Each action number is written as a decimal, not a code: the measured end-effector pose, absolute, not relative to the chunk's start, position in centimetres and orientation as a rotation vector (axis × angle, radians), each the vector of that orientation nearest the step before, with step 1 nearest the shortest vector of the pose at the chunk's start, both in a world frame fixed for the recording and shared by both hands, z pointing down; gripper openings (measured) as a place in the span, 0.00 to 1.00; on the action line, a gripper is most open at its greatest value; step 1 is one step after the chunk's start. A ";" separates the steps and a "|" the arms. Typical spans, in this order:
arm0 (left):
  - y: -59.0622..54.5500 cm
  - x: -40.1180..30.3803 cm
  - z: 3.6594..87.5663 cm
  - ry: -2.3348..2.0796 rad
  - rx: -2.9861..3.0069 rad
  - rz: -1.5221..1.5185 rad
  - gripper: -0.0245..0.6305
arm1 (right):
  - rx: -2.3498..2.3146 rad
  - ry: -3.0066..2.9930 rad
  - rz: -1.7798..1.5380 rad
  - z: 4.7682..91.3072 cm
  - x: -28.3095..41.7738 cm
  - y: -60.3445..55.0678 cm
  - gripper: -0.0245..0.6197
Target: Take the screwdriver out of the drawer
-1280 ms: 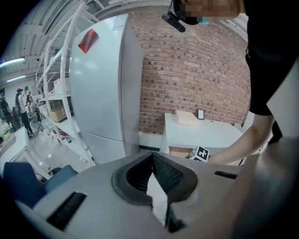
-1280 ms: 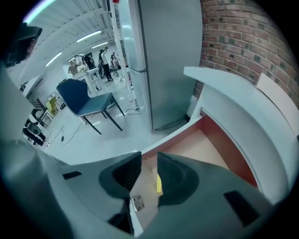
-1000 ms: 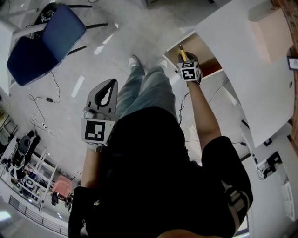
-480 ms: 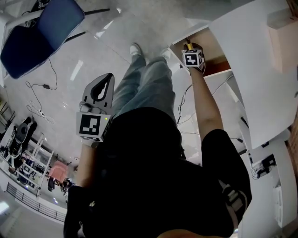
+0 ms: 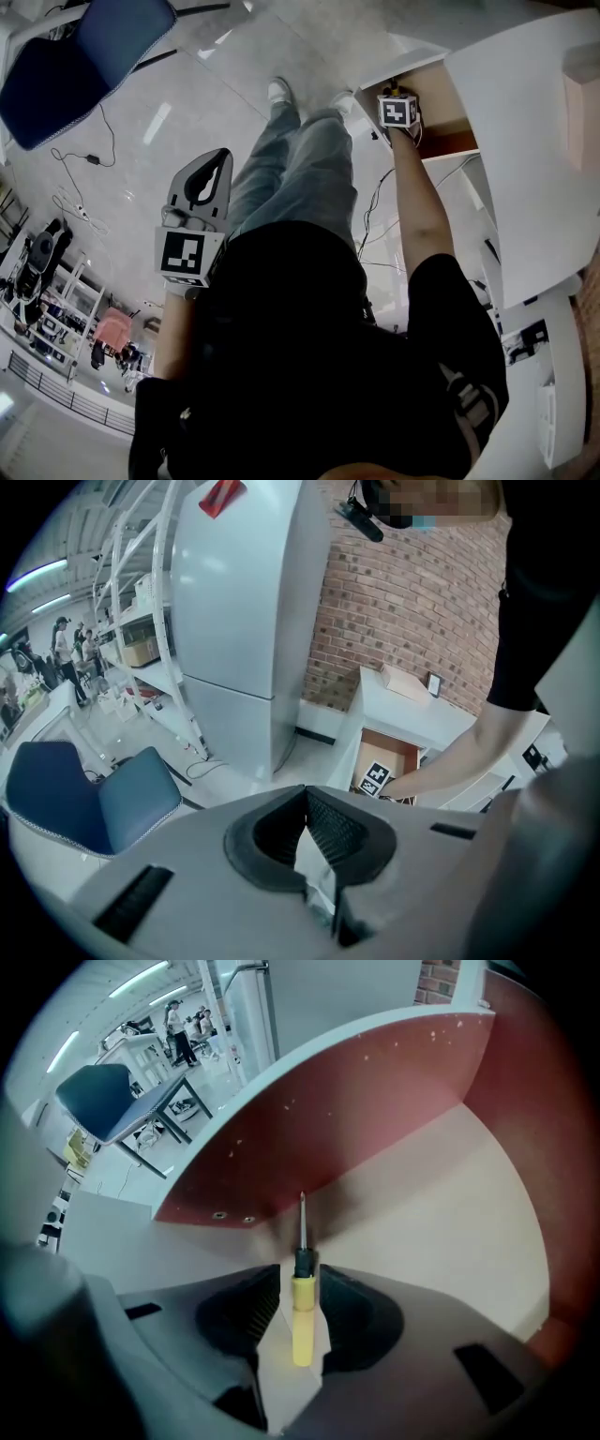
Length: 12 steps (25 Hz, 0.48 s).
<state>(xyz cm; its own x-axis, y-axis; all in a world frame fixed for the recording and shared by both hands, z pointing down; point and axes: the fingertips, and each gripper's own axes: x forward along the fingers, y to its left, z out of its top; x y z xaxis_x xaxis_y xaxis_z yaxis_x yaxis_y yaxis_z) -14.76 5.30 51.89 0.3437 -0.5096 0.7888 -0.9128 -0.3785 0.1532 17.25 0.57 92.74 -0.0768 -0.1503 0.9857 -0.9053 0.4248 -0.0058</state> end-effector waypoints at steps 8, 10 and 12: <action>5.7 -15.1 52.3 -1.236 2.016 0.897 0.04 | 0.971 -1.490 0.821 93.7 17.9 0.8 0.21; 5.7 -15.0 52.5 -1.235 2.019 0.896 0.04 | 0.972 -1.496 0.809 93.7 17.9 0.7 0.18; 5.8 -14.9 52.3 -1.235 2.022 0.892 0.04 | 0.976 -1.503 0.808 93.4 17.8 0.8 0.18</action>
<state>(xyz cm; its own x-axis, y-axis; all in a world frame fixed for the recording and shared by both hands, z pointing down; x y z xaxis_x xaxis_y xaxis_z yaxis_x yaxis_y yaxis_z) -14.88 5.76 52.34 0.3410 -0.5074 0.7914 -0.9108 -0.3868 0.1445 17.80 0.76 93.37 -0.0438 -0.1465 0.9882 -0.9051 0.4245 0.0229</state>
